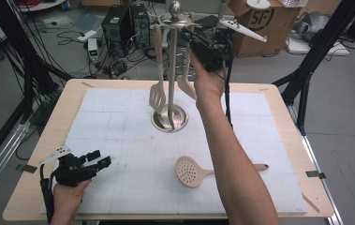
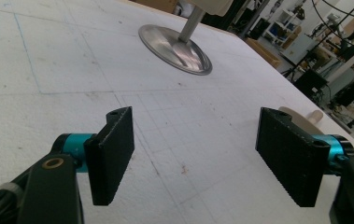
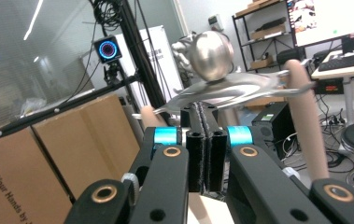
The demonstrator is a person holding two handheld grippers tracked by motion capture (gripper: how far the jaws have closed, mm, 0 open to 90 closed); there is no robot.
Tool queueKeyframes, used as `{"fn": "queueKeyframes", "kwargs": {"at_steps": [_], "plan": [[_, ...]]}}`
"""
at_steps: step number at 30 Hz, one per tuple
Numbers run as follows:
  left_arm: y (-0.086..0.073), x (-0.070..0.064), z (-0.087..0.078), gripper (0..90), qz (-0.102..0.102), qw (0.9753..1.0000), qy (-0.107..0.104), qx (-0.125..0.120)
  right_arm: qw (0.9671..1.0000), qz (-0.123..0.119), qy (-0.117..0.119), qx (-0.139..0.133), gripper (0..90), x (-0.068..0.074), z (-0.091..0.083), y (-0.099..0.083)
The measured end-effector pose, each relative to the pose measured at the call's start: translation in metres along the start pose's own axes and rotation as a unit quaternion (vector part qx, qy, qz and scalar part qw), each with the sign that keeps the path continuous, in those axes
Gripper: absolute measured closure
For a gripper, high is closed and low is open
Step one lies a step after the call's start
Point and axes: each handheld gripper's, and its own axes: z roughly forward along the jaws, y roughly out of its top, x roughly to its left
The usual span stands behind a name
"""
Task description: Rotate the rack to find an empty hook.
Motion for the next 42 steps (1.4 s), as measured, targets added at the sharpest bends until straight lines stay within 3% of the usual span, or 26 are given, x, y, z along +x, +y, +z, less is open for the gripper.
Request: {"fn": "queueKeyframes", "kwargs": {"at_steps": [12,27,33,38,42], "plan": [[0.0,0.001,-0.001,28.7,-0.003,1.0,-0.001,-0.001,0.9995,-0.024,0.01,0.016,89.9,0.021,0.017,-0.002],[0.001,0.002,-0.003,28.7,-0.007,1.0,-0.002,-0.006,0.9991,-0.017,0.018,0.033,89.9,0.029,0.039,-0.009],[0.0,0.002,-0.002,29.0,-0.004,1.0,-0.002,-0.004,0.9981,-0.028,0.029,0.048,89.6,0.022,0.024,-0.015],[-0.001,-0.001,0.001,29.0,-0.001,1.0,-0.003,0.002,0.9976,-0.028,0.017,0.061,89.1,0.006,0.005,-0.022],[-0.002,0.0,0.001,28.7,-0.001,1.0,0.0,0.002,0.9967,-0.026,0.029,0.072,78.8,0.001,-0.006,-0.027]]}}
